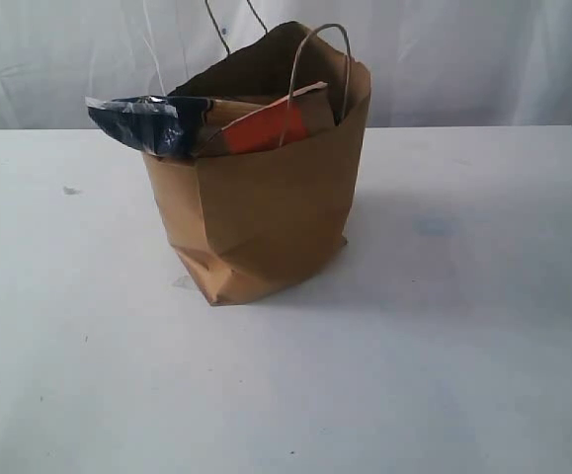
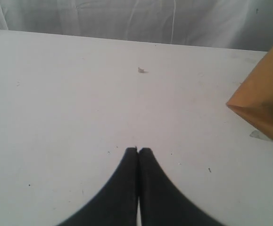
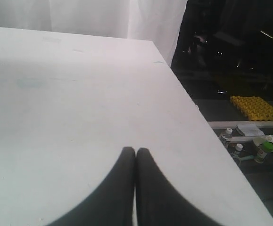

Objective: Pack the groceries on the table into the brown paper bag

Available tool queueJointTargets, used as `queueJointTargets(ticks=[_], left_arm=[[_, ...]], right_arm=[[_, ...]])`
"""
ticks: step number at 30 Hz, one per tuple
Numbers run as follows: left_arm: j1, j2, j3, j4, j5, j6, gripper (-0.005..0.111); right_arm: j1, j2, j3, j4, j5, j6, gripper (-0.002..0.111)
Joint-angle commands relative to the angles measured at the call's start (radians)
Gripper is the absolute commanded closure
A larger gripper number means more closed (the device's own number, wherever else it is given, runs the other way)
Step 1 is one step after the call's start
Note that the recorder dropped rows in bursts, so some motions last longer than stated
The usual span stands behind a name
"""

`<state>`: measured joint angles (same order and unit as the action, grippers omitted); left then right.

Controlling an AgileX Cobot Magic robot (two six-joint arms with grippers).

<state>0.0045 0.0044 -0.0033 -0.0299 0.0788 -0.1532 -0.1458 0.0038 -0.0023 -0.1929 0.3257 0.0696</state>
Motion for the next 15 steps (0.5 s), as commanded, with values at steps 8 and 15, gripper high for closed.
queueJointTargets(ticks=[8,15], left_arm=[[0.052,-0.004,0.003,0.003,-0.004,0.000,0.107],[0.089,-0.004,0.003,0.003,-0.004,0.000,0.107]], right_arm=[[-0.005,-0.004,0.002,-0.007,-0.008,0.005,0.108],[-0.005,-0.004,0.002,-0.007,-0.008,0.005,0.108]])
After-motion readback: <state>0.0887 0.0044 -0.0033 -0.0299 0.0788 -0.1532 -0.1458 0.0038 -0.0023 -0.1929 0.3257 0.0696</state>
